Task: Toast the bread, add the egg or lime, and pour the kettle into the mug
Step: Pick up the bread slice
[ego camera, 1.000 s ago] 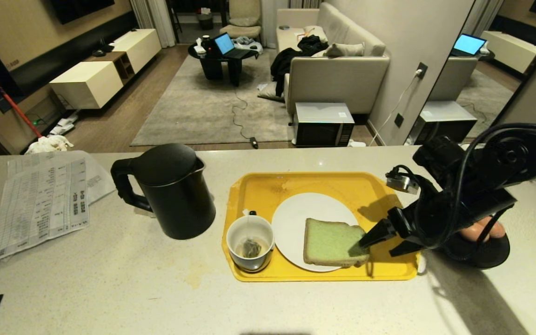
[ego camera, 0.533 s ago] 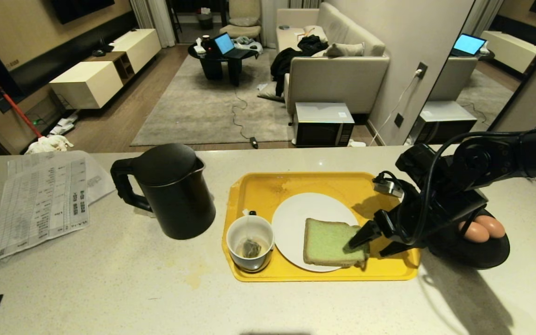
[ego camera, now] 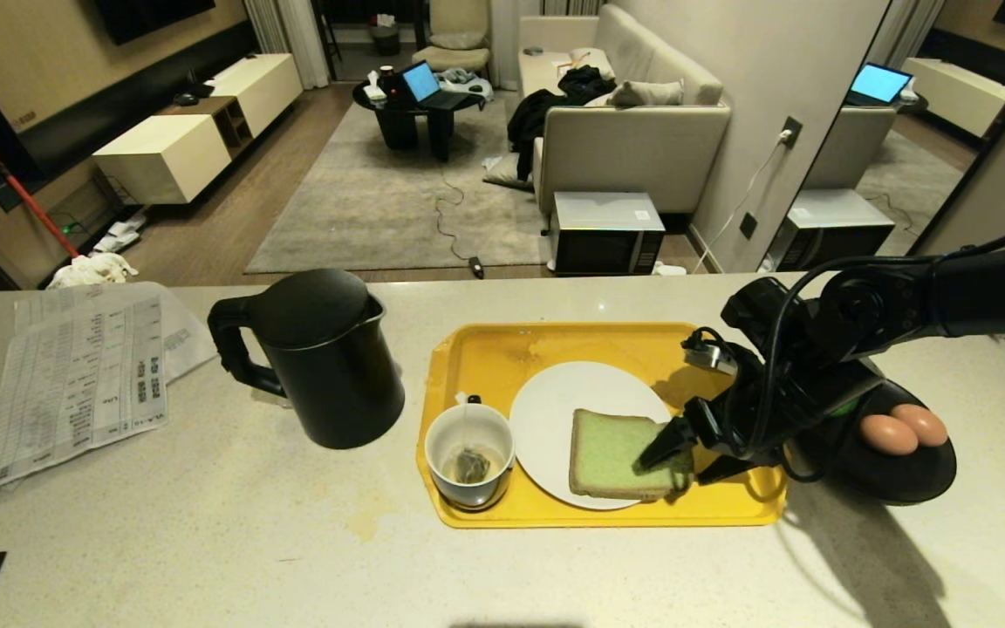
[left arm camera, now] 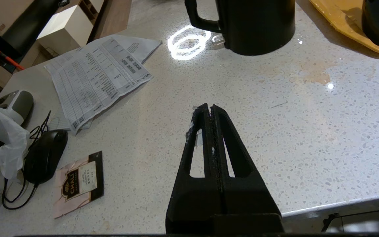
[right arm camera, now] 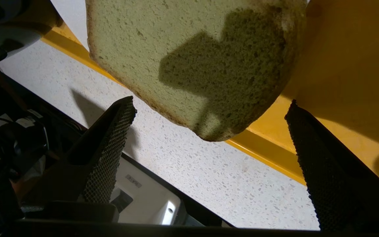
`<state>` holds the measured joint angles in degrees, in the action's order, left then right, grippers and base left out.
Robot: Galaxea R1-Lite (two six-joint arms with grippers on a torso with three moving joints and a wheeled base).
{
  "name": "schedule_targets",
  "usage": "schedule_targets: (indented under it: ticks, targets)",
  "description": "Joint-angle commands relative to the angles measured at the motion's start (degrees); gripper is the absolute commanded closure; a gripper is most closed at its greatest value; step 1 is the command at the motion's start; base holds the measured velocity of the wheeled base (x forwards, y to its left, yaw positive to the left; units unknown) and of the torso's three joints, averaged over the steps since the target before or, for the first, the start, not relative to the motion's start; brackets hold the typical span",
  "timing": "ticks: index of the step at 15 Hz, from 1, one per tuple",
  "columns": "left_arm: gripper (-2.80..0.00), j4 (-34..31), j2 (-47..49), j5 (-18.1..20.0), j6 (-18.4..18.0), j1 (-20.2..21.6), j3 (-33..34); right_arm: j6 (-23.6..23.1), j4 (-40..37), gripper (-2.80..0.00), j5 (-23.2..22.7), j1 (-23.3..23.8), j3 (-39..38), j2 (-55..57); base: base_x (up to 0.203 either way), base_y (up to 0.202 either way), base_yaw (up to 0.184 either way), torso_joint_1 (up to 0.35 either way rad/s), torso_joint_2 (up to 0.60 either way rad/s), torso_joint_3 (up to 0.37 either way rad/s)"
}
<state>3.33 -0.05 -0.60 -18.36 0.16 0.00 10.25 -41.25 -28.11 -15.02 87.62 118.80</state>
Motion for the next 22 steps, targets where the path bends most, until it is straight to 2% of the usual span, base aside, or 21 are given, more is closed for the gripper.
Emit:
schedule_targets:
  ticks: [1, 9, 10, 11, 22]
  targets:
    - [0.00, 0.08, -0.04, -0.02, -0.10, 0.02, 0.00, 0.21, -0.23, -2.80, -0.19, -0.36, 0.63, 0.93, 0.000, 0.000, 0.000, 0.000, 0.00, 0.000]
    - [0.00, 0.01, -0.04, -0.02, -0.10, 0.02, 0.00, 0.38, -0.28, -2.80, -0.19, -0.45, 1.57, 1.96, 0.000, 0.000, 0.000, 0.000, 0.00, 0.000]
    - [0.00, 0.10, -0.04, -0.02, -0.10, 0.02, 0.00, 0.38, -0.32, -1.79, -0.19, -0.45, 1.51, 1.96, 0.000, 0.000, 0.000, 0.000, 0.00, 0.000]
    - [0.00, 0.01, -0.04, -0.02, -0.10, 0.02, 0.00, 0.38, -0.32, 0.00, -0.19, -0.45, 1.42, 2.05, 0.000, 0.000, 0.000, 0.000, 0.00, 0.000]
    - [0.00, 0.01, -0.04, -0.02, -0.10, 0.02, 0.00, 0.29, -0.38, 0.00, 0.14, 0.21, 1.09, -0.44, 0.000, 0.000, 0.000, 0.000, 0.00, 0.000]
